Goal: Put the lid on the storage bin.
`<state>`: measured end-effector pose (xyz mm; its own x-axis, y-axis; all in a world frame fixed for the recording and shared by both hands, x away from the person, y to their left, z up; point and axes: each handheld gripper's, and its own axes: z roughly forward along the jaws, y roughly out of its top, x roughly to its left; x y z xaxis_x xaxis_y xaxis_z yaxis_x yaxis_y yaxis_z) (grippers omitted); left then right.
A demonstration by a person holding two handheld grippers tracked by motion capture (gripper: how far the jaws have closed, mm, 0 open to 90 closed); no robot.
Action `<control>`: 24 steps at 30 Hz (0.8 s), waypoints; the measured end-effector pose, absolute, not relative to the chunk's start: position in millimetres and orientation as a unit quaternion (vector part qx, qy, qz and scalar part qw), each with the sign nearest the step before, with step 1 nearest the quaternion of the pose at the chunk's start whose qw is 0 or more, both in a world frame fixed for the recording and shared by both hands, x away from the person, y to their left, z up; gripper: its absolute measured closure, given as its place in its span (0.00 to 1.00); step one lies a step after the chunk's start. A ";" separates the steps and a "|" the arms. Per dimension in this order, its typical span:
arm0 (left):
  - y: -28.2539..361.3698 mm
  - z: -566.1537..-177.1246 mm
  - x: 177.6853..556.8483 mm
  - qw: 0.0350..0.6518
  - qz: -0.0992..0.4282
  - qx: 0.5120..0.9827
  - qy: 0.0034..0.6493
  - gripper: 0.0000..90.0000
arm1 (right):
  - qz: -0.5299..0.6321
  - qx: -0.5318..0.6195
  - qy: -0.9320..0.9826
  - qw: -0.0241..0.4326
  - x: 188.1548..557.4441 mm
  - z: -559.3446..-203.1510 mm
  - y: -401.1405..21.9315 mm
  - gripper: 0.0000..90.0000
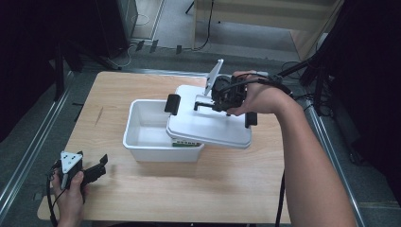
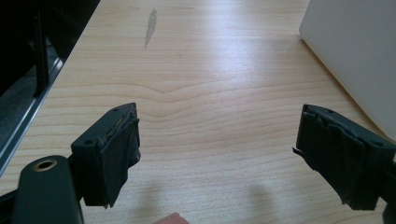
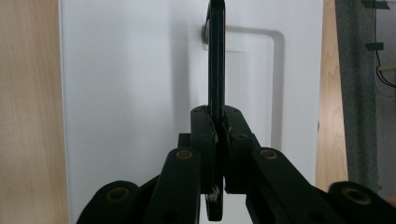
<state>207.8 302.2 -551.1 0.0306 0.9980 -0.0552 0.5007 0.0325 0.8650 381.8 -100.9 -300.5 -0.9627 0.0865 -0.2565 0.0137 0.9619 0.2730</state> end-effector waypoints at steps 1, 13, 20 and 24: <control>302.2 -551.2 207.9 0.376 0.331 0.611 0.613 0.16 | 0.137 0.021 0.981 0.133 382.0 -301.1 -98.1 0.95; 301.2 -551.1 207.6 0.374 0.334 0.612 0.611 0.16 | 0.143 -0.001 0.983 0.117 381.5 -306.5 -59.7 0.95; 300.9 -551.1 207.7 0.374 0.336 0.612 0.611 0.16 | 0.142 -0.008 0.984 0.111 380.6 -309.9 -40.0 0.95; 301.0 -551.1 207.7 0.374 0.337 0.613 0.609 0.16 | 0.149 -0.013 0.983 0.108 380.9 -310.6 -28.8 0.95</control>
<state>207.7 301.0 -551.1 0.0302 0.9986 -0.0427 0.4948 0.0222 0.8687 380.9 -28.8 -310.6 -0.9761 0.0068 -0.2171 -0.0579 0.9551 0.2906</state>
